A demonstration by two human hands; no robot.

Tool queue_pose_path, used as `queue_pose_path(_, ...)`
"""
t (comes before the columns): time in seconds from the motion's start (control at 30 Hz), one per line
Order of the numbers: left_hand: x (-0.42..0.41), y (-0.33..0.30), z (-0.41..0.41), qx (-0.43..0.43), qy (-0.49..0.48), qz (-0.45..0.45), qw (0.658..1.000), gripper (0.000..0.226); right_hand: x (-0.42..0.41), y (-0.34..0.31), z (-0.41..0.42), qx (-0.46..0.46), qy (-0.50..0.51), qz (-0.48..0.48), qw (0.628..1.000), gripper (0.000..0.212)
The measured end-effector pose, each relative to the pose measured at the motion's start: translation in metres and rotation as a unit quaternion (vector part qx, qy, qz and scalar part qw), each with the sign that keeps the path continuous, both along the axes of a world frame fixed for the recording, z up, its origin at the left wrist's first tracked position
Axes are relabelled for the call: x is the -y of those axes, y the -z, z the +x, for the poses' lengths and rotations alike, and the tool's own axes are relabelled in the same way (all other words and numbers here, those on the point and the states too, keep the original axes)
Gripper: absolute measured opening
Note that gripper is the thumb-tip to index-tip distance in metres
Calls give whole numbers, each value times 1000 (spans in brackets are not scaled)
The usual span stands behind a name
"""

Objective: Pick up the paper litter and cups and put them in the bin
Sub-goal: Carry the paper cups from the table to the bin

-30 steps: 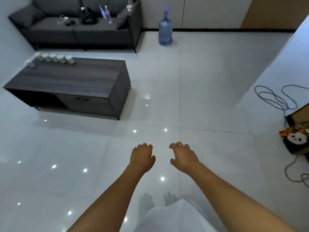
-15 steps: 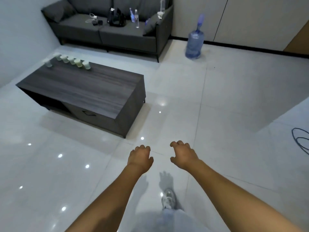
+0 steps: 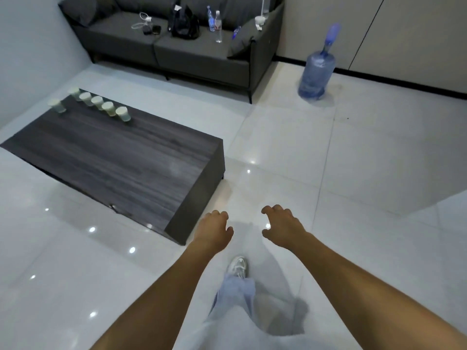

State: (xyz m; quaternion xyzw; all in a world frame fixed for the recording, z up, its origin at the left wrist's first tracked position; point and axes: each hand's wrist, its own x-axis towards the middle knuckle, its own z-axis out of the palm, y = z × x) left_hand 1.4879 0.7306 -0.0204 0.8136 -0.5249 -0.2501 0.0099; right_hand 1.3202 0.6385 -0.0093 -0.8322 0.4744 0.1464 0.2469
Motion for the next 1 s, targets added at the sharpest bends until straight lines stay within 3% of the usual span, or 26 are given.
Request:
queue_pose_path(0.57, 371, 6, 154, -34, -47, 32, 998, 36, 396, 1, 149, -10, -26, 5, 1000, 56)
queue_pose_path(0.8, 525, -1, 197, -48, -107, 16, 993, 43, 567, -5, 214, -21, -94, -4, 995, 56)
queue_pose_path(1.0, 587, 2, 262, -48, -191, 22, 980, 40, 659, -2, 304, -32, -178, 7, 984, 56)
